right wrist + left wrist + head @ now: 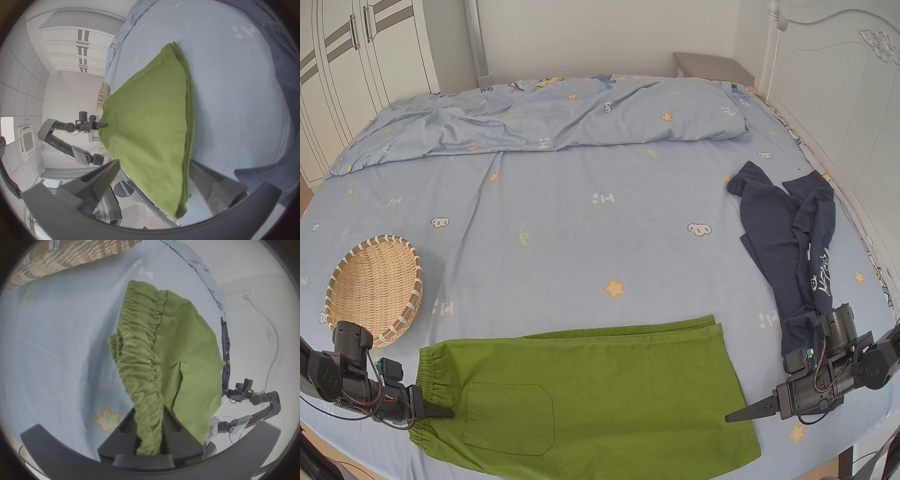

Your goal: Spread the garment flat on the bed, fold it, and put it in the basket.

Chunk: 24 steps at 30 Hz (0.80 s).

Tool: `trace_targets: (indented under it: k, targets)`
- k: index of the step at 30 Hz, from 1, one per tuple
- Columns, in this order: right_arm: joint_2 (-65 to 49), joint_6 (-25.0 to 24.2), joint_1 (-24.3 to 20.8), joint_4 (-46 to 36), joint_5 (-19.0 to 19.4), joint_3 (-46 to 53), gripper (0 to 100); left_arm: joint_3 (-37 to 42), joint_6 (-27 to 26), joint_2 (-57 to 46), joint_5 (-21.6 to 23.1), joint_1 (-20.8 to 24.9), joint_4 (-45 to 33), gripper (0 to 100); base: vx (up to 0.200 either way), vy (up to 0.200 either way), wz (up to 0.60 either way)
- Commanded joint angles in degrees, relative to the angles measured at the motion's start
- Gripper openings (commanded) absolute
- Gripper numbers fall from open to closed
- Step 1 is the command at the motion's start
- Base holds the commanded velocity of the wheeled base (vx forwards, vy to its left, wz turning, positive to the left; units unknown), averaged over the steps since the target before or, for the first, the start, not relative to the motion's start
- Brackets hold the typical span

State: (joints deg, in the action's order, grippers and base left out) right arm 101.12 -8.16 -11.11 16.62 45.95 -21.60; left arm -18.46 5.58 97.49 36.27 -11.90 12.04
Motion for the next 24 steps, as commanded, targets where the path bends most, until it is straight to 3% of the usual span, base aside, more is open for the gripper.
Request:
trace_targets:
  k: [1, 6, 9, 10, 13, 19, 24]
  targets:
    - [0.7, 0.0, 0.9, 0.3, -0.1, -0.6, 100, -0.8, 0.4, -5.5, -1.4, -1.2, -1.5, 0, 0.000, 0.000, 0.00]
    - [-1.9, -0.1, 2.1, 0.3, -1.8, -3.6, 100, -4.7, 0.2, -12.6, -5.5, -1.7, -8.5, 0, 0.000, 0.000, 0.00]
    - [-3.0, -0.3, 2.1, 0.1, -3.1, -4.7, 100, -6.1, 0.2, -13.6, -5.6, -2.0, -10.5, 0, 0.000, 0.000, 0.00]
    - [-5.0, -3.0, 2.0, -0.3, -7.4, -8.9, 100, -11.1, -0.1, -16.2, -5.7, -3.4, -18.1, 0, 0.000, 0.000, 0.00]
    - [-6.2, -6.3, 1.8, -0.6, -8.2, -12.8, 100, -14.7, -1.5, -17.1, -6.1, -4.4, -23.6, 0, 0.000, 0.000, 0.00]
    - [-8.3, -7.2, 2.4, -0.8, -8.5, -14.8, 100, -17.9, -8.9, -17.2, -8.4, -10.4, -25.6, 0, 0.000, 0.000, 0.00]
    - [-8.0, -7.2, 2.5, -0.7, -8.4, -15.0, 100, -20.6, -9.5, -17.2, -9.9, -10.1, -26.5, 0, 0.000, 0.000, 0.00]
